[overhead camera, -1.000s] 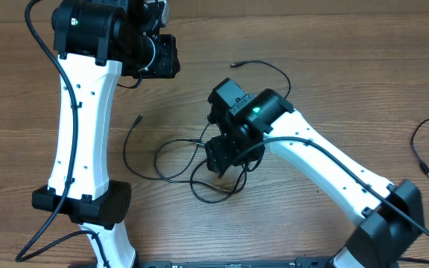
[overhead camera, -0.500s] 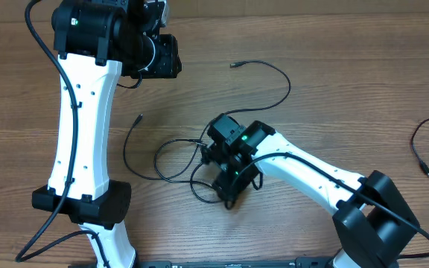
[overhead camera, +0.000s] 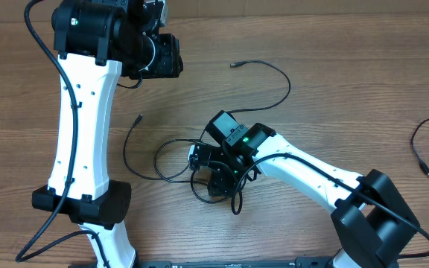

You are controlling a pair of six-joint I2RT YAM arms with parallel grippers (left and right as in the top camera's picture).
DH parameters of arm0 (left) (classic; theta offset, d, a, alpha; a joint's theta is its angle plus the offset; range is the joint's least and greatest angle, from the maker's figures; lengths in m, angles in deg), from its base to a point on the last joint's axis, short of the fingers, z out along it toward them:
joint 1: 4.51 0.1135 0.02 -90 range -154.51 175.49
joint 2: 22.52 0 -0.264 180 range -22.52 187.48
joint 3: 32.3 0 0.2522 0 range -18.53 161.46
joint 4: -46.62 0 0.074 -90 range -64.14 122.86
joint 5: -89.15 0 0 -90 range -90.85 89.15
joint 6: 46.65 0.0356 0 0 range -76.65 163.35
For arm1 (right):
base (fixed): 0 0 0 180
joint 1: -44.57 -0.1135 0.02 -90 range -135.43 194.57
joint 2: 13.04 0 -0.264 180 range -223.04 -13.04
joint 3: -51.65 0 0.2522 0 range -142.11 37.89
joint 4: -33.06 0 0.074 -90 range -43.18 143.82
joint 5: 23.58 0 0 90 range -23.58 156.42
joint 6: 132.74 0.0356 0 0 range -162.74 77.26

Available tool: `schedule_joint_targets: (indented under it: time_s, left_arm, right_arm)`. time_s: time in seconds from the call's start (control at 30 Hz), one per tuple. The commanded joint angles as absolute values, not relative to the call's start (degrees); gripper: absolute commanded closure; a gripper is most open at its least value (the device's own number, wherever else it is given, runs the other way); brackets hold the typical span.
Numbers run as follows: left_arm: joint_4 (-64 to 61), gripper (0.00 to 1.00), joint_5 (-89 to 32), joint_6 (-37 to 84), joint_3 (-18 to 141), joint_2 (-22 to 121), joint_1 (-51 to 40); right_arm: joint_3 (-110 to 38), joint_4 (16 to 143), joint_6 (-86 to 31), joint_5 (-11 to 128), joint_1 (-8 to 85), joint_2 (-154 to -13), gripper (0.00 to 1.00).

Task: Untangle cables

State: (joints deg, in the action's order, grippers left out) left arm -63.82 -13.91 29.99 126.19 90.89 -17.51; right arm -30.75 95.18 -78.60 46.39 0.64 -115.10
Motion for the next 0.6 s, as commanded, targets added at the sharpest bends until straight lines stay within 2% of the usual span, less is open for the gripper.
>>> schedule_joint_targets:
  time_s: [0.0, 0.3, 0.4, 0.5, 0.53, 0.57]
  left_arm:
    - [-63.9, 0.47, -14.4, 29.4, 126.0, 90.6, -17.3]
    - [-63.9, 0.46, -14.4, 29.4, 126.0, 90.6, -17.3]
    - [-63.9, 0.45, -14.4, 29.4, 126.0, 90.6, -17.3]
    - [-63.9, 0.45, -14.4, 29.4, 126.0, 90.6, -17.3]
    - [-63.9, 0.44, -14.4, 29.4, 126.0, 90.6, -17.3]
    - [-63.9, 0.45, -14.4, 29.4, 126.0, 90.6, -17.3]
  right_arm:
    - [-30.7, 94.5, -82.0, 44.7, 0.8, -116.8, 0.3]
    - [-30.7, 91.8, -81.3, 40.2, 0.6, -121.1, 0.3]
    - [-30.7, 90.9, -79.5, 40.2, 0.6, -122.9, 0.42]
    - [-30.7, 90.8, -78.5, 39.7, 0.6, -124.7, 0.46]
    - [-30.7, 90.8, -78.5, 39.3, 0.6, -125.2, 0.52]
    - [-30.7, 90.8, -78.5, 39.0, 0.6, -125.7, 0.61]
